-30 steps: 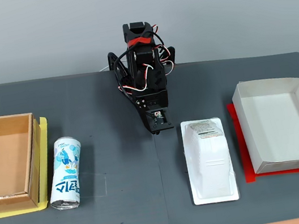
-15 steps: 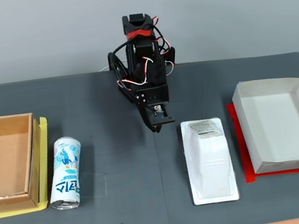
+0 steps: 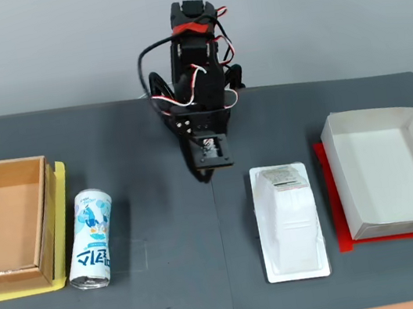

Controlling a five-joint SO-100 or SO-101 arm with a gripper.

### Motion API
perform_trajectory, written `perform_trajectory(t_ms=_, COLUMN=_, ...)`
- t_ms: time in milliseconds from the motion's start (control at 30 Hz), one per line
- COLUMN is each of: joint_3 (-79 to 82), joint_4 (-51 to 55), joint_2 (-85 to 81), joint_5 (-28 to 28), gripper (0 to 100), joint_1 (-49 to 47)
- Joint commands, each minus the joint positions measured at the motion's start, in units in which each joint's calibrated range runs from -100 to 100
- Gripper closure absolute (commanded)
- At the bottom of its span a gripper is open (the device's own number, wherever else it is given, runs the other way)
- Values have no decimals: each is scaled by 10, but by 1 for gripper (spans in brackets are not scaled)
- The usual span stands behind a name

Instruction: Pick the can and put it in the brown box

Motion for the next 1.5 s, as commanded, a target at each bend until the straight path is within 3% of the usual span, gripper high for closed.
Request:
perform_trajectory(t_ms=0, joint_3=-85, joint_4=-6, joint_2=65, joint_5=39, gripper=99, joint_1=52)
perform_trajectory(t_ms=233, joint_3=-181, joint_4=-6, joint_2=152, joint_5=111, gripper=99, joint_1=144)
perform_trajectory(t_ms=567, joint_3=-271, joint_4=-5, joint_2=251, joint_5=170, gripper=98, joint_1=170)
perform_trajectory(t_ms=1100, joint_3=-399, joint_4=2, joint_2=428, joint_5=173, gripper=97, joint_1=201)
perform_trajectory(t_ms=1467, joint_3=-403, joint_4=19, joint_2=470, joint_5=170, gripper=61, joint_1=201)
